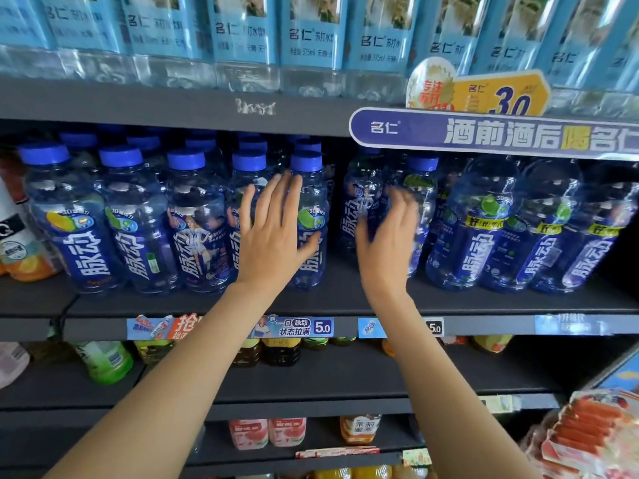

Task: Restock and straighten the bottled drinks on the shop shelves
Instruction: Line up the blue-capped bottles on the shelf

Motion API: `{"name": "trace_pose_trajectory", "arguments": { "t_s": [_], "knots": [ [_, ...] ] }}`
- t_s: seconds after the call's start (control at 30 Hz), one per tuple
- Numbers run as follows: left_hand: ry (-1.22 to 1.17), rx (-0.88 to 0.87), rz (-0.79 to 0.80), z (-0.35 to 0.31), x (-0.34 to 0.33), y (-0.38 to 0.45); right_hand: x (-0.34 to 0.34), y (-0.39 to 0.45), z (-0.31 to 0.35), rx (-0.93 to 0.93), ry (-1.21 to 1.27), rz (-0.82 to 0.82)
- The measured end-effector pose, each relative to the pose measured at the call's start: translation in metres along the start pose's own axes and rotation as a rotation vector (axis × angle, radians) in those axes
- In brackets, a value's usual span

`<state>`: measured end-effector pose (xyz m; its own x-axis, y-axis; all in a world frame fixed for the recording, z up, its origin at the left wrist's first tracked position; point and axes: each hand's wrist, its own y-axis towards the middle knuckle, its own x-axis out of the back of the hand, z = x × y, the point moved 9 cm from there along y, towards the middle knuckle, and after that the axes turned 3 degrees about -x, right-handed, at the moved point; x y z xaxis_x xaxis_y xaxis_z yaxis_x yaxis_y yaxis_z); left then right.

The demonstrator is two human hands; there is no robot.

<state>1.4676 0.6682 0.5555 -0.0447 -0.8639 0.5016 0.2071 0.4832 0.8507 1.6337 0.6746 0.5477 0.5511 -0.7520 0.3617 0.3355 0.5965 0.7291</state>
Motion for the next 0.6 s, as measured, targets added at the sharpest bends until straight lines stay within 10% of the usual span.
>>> {"name": "trace_pose_trajectory", "arguments": {
  "t_s": [0.17,0.6],
  "knots": [
    [0.008,-0.011,-0.019,0.001,0.0,-0.001,-0.082,0.009,-0.022,-0.226,-0.098,0.415],
    [-0.027,-0.033,-0.029,0.003,-0.004,-0.002,-0.11,0.032,-0.052,-0.384,0.064,0.352]
  ]
}}
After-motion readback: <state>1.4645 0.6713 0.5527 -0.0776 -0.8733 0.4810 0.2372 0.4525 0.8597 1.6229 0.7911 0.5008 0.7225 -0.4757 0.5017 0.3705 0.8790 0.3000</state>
